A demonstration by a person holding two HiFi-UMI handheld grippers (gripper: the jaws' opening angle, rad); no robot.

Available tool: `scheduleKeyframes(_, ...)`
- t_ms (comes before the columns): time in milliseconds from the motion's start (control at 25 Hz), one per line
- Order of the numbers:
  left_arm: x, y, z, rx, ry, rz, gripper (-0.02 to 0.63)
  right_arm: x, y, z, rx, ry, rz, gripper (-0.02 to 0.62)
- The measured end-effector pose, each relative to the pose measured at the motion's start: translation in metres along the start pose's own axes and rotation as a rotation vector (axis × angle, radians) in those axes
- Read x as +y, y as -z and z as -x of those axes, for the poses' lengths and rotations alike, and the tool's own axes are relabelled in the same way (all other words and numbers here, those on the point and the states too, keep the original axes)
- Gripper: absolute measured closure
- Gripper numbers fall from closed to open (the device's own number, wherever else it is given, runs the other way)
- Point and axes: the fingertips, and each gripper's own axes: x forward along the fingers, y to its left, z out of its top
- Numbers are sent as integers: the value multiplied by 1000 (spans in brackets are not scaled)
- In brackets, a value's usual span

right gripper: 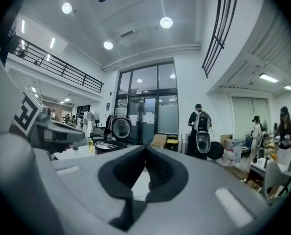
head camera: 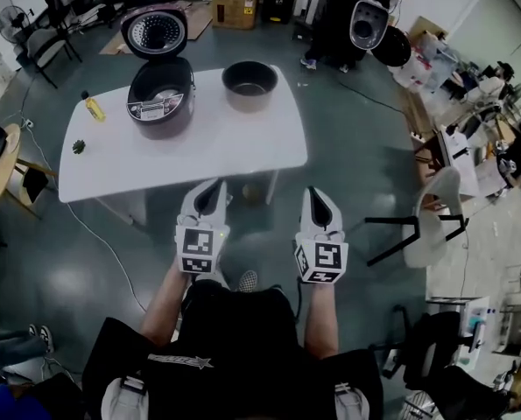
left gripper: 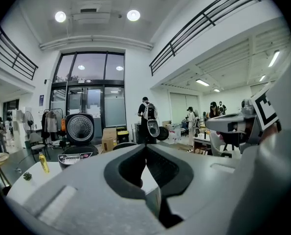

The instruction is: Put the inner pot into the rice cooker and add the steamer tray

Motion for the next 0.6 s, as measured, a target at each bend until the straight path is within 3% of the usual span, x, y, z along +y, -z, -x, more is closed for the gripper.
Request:
scheduleKeyframes(280,15,1,-21,1,9,0,595,5,4,-26,16,-3,-4,592)
scheduleKeyframes(600,51,5,-85,20,44,11,595,-5,11,-91,52,31,-9,592)
